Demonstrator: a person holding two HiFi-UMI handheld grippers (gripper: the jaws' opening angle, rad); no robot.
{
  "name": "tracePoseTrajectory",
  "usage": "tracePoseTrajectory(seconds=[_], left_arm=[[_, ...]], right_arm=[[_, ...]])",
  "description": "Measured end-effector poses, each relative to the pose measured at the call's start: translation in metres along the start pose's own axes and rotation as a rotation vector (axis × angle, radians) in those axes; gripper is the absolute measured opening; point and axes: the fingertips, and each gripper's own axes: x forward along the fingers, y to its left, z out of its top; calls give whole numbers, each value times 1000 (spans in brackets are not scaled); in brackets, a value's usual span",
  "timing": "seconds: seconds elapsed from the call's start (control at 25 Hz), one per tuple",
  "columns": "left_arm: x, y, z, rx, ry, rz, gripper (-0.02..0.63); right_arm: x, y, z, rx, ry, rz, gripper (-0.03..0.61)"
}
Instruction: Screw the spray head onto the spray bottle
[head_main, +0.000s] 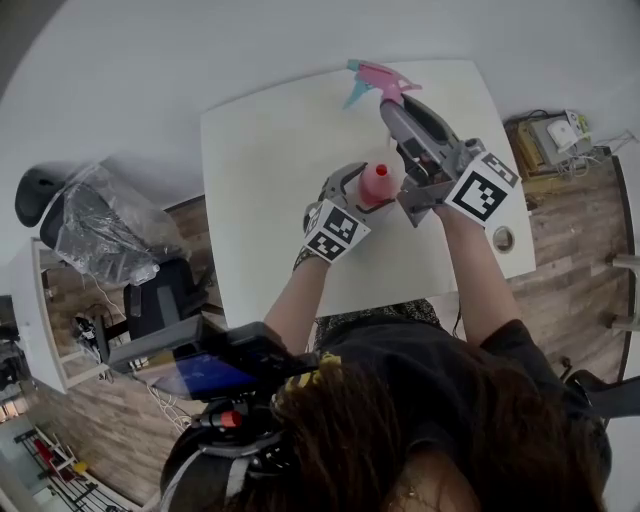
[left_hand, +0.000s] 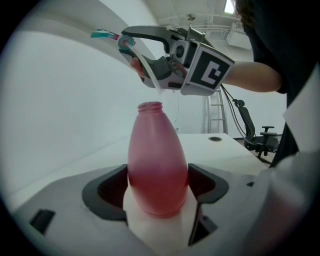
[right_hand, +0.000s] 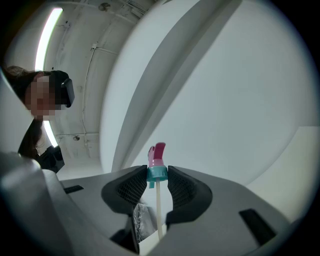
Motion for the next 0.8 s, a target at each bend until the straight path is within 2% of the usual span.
tracePoseTrajectory(seconds=[0.36, 0.8], left_arm=[[7, -6, 9, -7, -4, 1, 374], [3, 4, 0, -27, -12, 6, 373]], right_arm=[[1, -15, -18, -2, 10, 40, 132], [-20, -27, -72, -50, 161, -1, 132]])
